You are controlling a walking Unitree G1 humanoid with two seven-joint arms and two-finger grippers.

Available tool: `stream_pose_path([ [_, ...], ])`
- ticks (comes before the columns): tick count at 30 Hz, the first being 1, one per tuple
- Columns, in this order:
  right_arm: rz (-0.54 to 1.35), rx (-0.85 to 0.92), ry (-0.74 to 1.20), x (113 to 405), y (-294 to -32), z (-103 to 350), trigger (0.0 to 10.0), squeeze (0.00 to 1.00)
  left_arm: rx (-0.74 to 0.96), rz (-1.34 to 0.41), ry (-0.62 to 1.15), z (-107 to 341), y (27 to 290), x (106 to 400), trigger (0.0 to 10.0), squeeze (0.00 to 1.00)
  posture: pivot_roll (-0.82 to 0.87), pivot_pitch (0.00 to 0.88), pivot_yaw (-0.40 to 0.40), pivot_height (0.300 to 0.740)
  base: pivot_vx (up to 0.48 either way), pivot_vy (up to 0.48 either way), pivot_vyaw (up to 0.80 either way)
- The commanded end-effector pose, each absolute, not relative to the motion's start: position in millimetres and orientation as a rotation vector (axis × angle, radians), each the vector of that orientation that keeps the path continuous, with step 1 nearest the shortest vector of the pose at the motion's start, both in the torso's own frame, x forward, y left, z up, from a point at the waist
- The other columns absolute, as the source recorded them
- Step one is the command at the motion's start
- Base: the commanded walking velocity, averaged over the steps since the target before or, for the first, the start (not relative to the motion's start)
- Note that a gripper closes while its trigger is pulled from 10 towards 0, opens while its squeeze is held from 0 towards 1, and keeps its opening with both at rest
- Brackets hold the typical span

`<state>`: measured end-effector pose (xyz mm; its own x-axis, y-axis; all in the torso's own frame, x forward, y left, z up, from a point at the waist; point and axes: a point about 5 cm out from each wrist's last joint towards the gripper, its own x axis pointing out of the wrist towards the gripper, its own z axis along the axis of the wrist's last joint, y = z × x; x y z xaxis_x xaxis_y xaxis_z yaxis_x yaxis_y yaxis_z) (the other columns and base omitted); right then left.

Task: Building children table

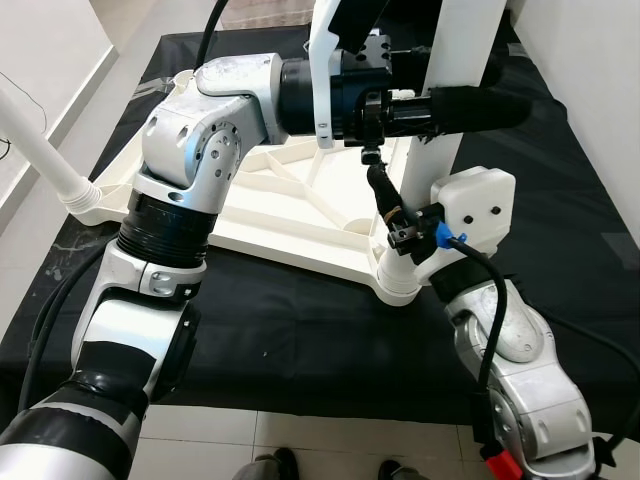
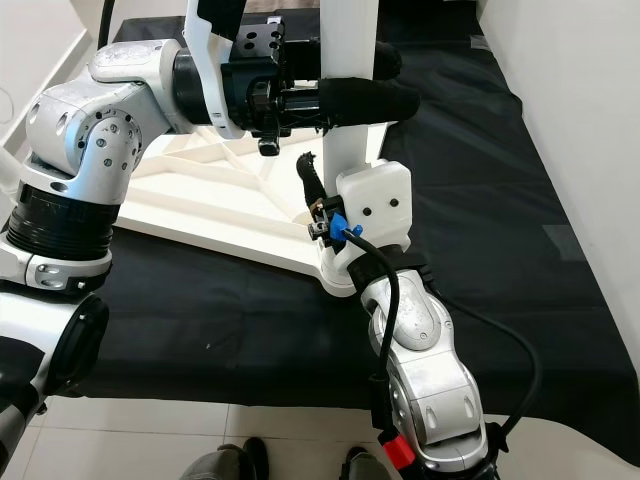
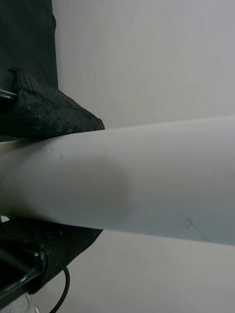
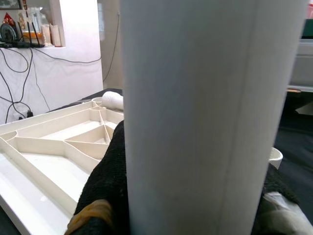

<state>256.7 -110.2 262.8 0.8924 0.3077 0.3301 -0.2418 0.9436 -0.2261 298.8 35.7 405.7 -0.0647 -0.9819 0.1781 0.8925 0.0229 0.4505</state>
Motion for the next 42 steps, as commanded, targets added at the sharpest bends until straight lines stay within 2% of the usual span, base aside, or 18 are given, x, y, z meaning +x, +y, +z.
stream_pose_path([
  [1,0.322,-0.189,-0.196,263,-108,231,0.0,0.0,0.236,-1.475,-0.508,406,42,305,0.0,0.0,0.0,0.253,0.092,0.74,0.0,0.0,0.0],
  [2,0.32,-0.187,-0.191,265,-109,231,4.2,0.0,0.234,-1.472,-0.507,406,42,305,0.0,0.0,0.0,0.253,0.092,0.74,0.0,0.0,0.0],
  [3,0.32,-0.187,-0.191,265,-109,231,4.2,0.0,0.234,-1.472,-0.507,406,42,305,0.0,0.0,0.0,0.253,0.092,0.74,0.0,0.0,0.0],
  [4,0.318,-0.186,-0.187,267,-109,232,10.0,0.0,0.233,-1.471,-0.506,406,42,306,0.0,0.0,0.0,0.253,0.092,0.74,0.0,0.0,0.0],
  [5,0.328,-0.189,-0.188,269,-110,233,10.0,0.0,0.234,-1.467,-0.506,405,42,306,0.0,0.0,0.0,0.253,0.091,0.74,0.0,0.0,0.0],
  [6,0.356,-0.167,-0.19,271,-111,235,10.0,1.0,0.234,-1.463,-0.506,405,42,307,0.0,0.0,0.0,0.254,0.089,0.74,0.0,0.0,0.0],
  [9,0.398,-0.142,-0.19,273,-111,236,10.0,1.0,0.233,-1.459,-0.506,405,42,308,0.0,0.0,0.0,0.254,0.09,0.74,0.0,0.0,0.0],
  [11,0.516,-0.121,-0.221,278,-115,244,10.0,1.0,0.231,-1.454,-0.506,405,41,308,0.0,0.0,0.0,0.254,0.09,0.74,0.0,0.0,0.0],
  [14,0.568,-0.152,-0.238,279,-121,249,10.0,1.0,0.231,-1.454,-0.506,406,41,308,0.0,0.0,0.01,0.255,0.091,0.74,0.0,0.0,0.0],
  [17,0.638,-0.218,-0.25,283,-133,255,10.0,1.0,0.231,-1.456,-0.504,406,41,308,0.0,0.0,0.01,0.254,0.091,0.74,0.0,0.0,0.0],
  [19,0.778,-0.273,-0.245,286,-150,265,10.0,1.0,0.233,-1.459,-0.501,407,41,307,0.0,0.0,0.02,0.255,0.092,0.74,0.0,0.0,0.0],
  [21,0.833,-0.292,-0.24,286,-156,269,10.0,1.0,0.234,-1.459,-0.501,407,41,307,0.0,0.0,0.02,0.255,0.092,0.74,0.0,0.0,0.0],
  [22,0.881,-0.299,-0.222,286,-161,271,10.0,0.0,0.234,-1.46,-0.501,408,41,306,0.0,0.0,0.02,0.256,0.091,0.74,0.0,0.0,0.0],
  [26,0.95,-0.303,-0.191,290,-175,275,10.0,0.0,0.232,-1.461,-0.502,409,41,306,0.0,0.0,0.02,0.256,0.091,0.74,0.0,0.0,0.0],
  [32,0.951,-0.29,-0.205,301,-190,281,10.0,0.0,0.232,-1.461,-0.502,410,41,305,0.0,0.0,0.03,0.259,0.091,0.74,0.0,0.0,0.0],
  [33,0.953,-0.263,-0.213,304,-193,283,7.1,0.0,0.231,-1.462,-0.502,410,40,305,0.0,0.0,0.03,0.261,0.091,0.74,0.0,0.0,0.0],
  [34,0.95,-0.25,-0.216,307,-195,284,0.0,0.0,0.23,-1.462,-0.502,410,40,305,0.0,0.0,0.03,0.261,0.09,0.74,0.0,0.0,0.0],
  [42,1.063,-0.232,-0.182,309,-201,277,0.0,0.0,0.227,-1.458,-0.497,410,39,307,0.0,0.0,0.03,0.264,0.088,0.74,0.0,0.0,0.0],
])
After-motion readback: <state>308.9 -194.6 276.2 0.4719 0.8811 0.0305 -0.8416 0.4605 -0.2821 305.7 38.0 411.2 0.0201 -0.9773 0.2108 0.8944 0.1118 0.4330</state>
